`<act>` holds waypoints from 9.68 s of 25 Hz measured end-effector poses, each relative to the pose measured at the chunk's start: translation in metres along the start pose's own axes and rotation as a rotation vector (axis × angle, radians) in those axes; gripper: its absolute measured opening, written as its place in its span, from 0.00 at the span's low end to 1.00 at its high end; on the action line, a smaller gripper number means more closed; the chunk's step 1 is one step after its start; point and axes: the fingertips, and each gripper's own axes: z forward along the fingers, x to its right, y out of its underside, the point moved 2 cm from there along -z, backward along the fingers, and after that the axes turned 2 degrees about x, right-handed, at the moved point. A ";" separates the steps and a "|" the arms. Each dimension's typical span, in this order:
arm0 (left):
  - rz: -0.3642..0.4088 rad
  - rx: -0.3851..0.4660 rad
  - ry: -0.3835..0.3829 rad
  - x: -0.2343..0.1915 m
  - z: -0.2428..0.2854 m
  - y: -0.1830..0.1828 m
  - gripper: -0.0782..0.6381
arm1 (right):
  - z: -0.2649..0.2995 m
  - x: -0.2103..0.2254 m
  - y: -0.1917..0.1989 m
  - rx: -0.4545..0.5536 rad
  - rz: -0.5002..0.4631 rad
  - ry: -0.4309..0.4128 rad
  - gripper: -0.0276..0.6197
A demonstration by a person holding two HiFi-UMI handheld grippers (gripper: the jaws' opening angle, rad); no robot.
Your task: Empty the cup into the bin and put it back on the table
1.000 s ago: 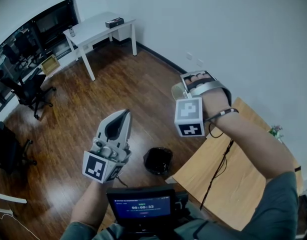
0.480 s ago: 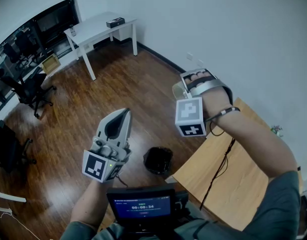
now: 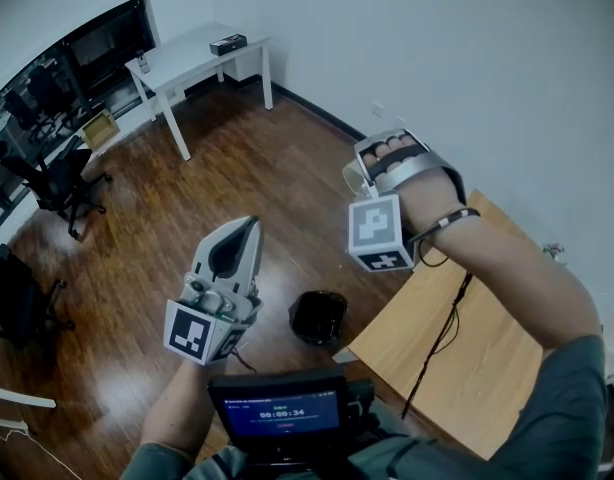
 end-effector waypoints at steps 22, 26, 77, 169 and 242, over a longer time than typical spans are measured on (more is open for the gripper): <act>-0.008 0.002 0.006 -0.006 -0.014 0.005 0.11 | -0.009 0.000 -0.021 0.039 0.067 0.008 0.64; 0.017 0.024 0.000 -0.012 -0.011 0.002 0.11 | -0.006 -0.002 -0.023 0.066 0.119 0.002 0.64; -0.163 0.018 0.216 0.063 0.023 0.001 0.11 | -0.137 -0.094 0.004 0.463 1.361 -0.205 0.65; -0.574 -0.226 0.899 0.731 0.145 0.067 0.11 | -0.438 -0.646 0.362 -0.139 2.204 0.136 0.65; -0.407 -0.840 0.722 0.861 0.103 0.335 0.11 | -0.228 -0.843 0.356 0.034 2.275 0.030 0.65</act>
